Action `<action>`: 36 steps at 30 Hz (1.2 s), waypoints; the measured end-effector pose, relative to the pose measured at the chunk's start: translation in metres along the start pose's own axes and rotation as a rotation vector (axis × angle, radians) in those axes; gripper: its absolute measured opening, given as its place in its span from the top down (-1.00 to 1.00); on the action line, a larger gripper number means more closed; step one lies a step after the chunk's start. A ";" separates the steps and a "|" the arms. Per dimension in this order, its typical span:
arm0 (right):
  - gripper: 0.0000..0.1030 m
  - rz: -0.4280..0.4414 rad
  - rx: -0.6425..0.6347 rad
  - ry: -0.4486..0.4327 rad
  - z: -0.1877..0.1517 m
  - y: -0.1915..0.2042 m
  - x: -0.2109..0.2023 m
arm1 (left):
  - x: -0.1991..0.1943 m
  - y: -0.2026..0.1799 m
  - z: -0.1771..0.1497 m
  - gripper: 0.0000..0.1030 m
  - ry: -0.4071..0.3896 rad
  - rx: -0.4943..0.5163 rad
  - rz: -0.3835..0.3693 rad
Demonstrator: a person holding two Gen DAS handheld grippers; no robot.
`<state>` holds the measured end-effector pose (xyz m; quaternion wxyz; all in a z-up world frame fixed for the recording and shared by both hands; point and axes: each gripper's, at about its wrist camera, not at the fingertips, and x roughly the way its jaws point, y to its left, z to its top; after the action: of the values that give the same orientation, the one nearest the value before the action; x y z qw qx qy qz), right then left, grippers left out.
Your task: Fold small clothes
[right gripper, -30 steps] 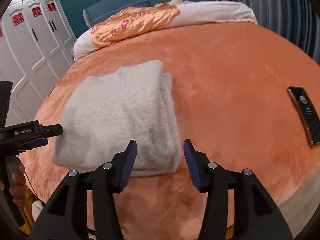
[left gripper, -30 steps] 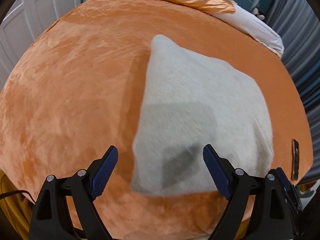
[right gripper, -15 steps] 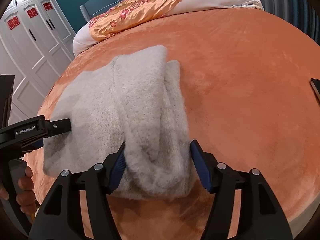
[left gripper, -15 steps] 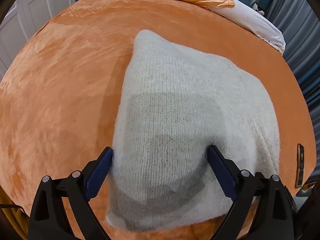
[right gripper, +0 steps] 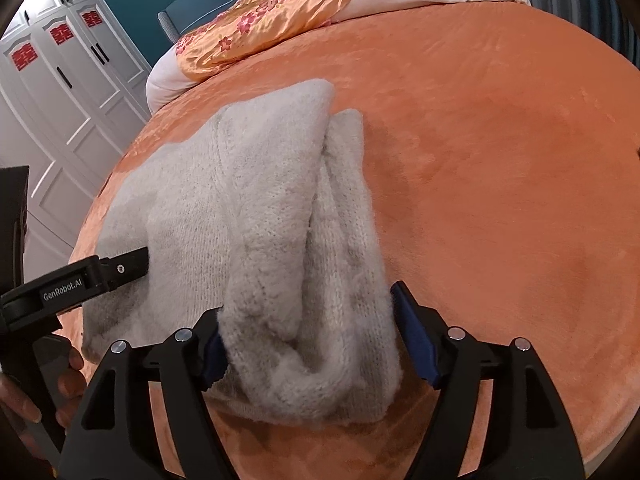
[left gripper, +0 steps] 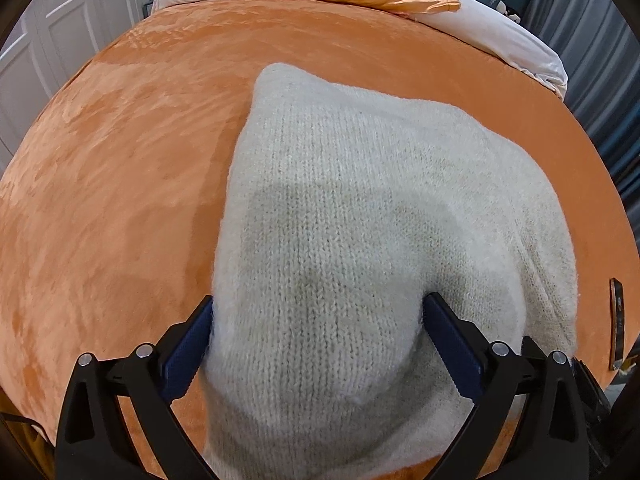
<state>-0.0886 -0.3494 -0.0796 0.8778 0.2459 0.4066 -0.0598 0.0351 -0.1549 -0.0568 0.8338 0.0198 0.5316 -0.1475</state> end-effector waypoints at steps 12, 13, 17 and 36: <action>-0.42 0.037 -0.003 0.015 0.011 -0.006 0.011 | 0.014 0.010 0.004 -0.90 0.003 -0.017 -0.089; -0.27 0.052 -0.006 0.016 0.011 -0.005 0.011 | 0.014 0.010 0.004 -0.90 0.006 -0.020 -0.096; -0.12 0.067 -0.017 0.017 0.015 -0.002 0.008 | 0.008 0.011 0.004 -0.90 0.018 -0.029 -0.098; 0.77 0.076 -0.086 -0.299 0.023 0.053 -0.105 | -0.076 0.014 -0.019 -0.89 -0.068 0.019 -0.031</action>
<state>-0.1261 -0.3240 0.0321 0.9399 0.2116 0.2642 -0.0449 -0.0078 -0.1210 0.0014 0.8487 0.0146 0.5019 -0.1660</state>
